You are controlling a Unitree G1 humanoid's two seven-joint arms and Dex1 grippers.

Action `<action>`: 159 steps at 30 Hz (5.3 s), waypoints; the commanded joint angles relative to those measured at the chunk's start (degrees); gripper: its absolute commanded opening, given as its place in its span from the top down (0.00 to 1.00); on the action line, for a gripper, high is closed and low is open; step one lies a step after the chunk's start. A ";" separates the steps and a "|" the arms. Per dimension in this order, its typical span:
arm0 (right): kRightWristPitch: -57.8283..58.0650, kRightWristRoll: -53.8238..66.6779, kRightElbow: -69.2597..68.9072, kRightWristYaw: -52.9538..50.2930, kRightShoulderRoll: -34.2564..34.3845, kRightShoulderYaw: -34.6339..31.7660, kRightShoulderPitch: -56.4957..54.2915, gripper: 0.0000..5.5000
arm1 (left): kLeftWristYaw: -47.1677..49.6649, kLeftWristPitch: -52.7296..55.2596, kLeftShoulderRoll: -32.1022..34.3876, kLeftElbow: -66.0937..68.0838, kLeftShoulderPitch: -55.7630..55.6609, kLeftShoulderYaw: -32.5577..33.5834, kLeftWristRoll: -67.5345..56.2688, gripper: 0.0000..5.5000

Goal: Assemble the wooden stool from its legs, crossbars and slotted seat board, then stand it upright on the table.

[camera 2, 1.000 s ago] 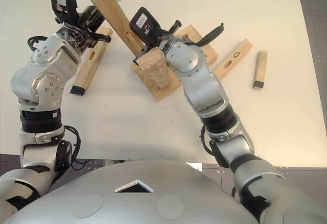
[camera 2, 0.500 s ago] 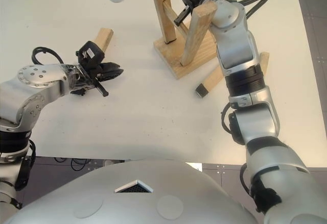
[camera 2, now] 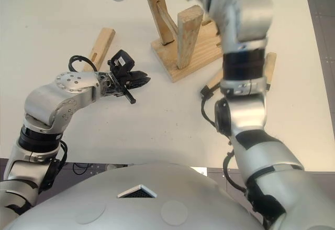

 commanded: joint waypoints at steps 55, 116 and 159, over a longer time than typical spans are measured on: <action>-22.63 -19.45 12.14 41.36 -21.54 31.33 10.09 1.00 | -9.70 1.39 17.28 7.67 -3.37 14.37 8.32 0.87; 8.92 -3.67 -17.67 9.34 -21.94 -0.62 26.88 0.93 | 5.69 -15.33 -13.12 19.31 -5.20 32.16 -1.36 0.88; -11.85 -19.90 -1.04 27.66 -30.06 25.36 29.06 1.00 | 15.11 -23.46 -21.63 13.27 -1.72 27.85 -0.86 0.88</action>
